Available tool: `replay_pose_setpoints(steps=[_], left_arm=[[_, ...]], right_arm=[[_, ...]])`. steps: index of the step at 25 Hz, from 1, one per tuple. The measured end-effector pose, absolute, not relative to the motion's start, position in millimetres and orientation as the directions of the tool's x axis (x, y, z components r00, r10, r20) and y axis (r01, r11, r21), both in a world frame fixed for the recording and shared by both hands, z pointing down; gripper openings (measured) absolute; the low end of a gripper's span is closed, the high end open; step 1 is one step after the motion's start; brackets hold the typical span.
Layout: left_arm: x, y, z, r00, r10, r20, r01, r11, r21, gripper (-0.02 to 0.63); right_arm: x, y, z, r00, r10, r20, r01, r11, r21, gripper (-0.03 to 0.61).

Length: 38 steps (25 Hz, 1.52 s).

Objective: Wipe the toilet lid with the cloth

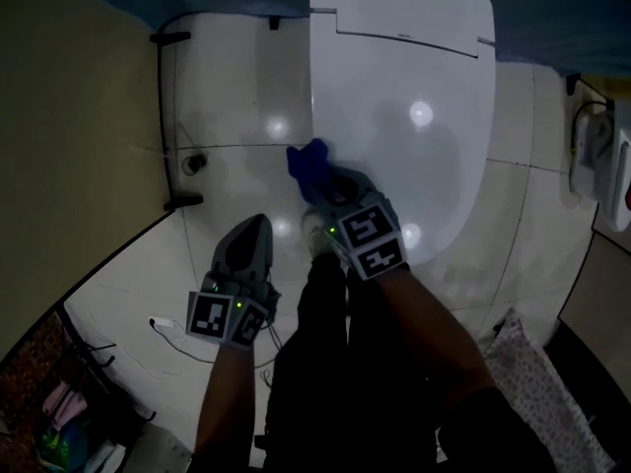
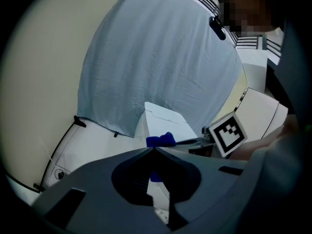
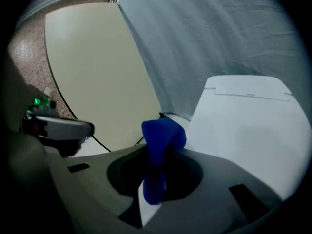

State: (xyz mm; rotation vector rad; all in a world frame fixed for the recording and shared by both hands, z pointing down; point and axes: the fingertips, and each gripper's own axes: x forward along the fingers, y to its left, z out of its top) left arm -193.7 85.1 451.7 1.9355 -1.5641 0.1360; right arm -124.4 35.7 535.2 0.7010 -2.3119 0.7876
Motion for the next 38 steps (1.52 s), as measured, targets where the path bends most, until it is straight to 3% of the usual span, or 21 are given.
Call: replay_pose_setpoints(steps=[5,13,38], left_arm=[[-199.0,102.9,473.3,0.296,-0.821,0.489,-0.913,-0.093,0.396,-0.011],[-157.4,102.3,483.8,0.318,-0.825,0.468,-0.894,-0.095,0.439,-0.011],[-96.1,103.9,487.2,0.353,-0.798,0.488,-0.907,-0.165,0.386,-0.011]], right_arm=[[-81.8,34.8,582.3,-0.548,-0.298,0.782,-0.676,0.708,-0.203,0.054],[-5.8,26.7,586.3,-0.462,-0.344,0.818,-0.642,0.766,-0.04,0.055],[223.4,18.1,587.8,-0.188,-0.498,0.847,-0.784,0.595,0.175,0.055]])
